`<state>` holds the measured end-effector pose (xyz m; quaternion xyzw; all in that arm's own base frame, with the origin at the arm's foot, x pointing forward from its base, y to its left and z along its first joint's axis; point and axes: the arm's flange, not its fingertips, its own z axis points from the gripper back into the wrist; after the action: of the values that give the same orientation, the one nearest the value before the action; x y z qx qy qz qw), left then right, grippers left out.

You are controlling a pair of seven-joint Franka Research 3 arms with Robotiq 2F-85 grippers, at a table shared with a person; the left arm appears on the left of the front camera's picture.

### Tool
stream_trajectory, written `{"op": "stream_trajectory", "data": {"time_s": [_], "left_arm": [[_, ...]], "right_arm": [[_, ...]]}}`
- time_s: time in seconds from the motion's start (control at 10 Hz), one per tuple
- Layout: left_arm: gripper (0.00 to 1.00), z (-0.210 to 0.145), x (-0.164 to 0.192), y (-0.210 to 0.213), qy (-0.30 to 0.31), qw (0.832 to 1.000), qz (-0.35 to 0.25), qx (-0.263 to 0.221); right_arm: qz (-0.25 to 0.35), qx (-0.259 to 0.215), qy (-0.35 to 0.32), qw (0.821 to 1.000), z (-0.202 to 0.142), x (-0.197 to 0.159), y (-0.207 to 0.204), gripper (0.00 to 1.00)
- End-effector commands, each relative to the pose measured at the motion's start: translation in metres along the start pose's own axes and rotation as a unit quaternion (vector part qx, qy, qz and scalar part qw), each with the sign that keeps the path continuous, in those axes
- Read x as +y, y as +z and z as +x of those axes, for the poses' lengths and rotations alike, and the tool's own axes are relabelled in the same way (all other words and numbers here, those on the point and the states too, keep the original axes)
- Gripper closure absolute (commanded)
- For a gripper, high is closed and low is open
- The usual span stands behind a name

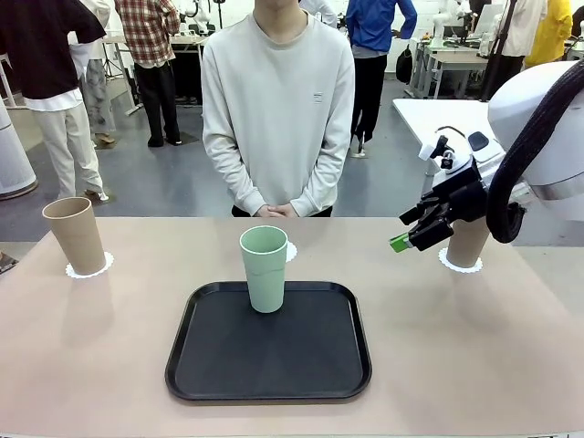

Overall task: Place coasters on the table and set cups on them.
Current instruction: Take one Reusable plastic cup from the Flat Tray and place it on a coaster set by the human.

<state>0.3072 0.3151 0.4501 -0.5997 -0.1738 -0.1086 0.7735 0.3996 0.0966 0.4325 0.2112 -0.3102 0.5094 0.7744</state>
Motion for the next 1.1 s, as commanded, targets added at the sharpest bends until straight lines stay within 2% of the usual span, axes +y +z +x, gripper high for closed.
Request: {"op": "stream_trajectory", "data": {"time_s": [0.0,0.8,0.9,1.0], "left_arm": [[0.0,0.0,-0.002,0.001,-0.002,1.0,-0.004,-0.001],[0.0,0.0,-0.002,0.001,-0.002,1.0,-0.004,-0.001],[0.0,0.0,-0.002,0.001,-0.002,1.0,-0.004,-0.001],[0.0,0.0,-0.002,0.001,-0.002,1.0,-0.004,-0.001]], "right_arm": [[0.008,0.022,-0.003,1.0,0.006,-0.001,0.004,0.0],[0.002,0.014,0.006,1.0,0.002,-0.001,0.002,0.0],[0.035,-0.025,0.085,0.995,0.01,-0.003,-0.018,0.0],[0.066,-0.046,0.132,0.988,0.013,-0.006,-0.051,0.0]]}}
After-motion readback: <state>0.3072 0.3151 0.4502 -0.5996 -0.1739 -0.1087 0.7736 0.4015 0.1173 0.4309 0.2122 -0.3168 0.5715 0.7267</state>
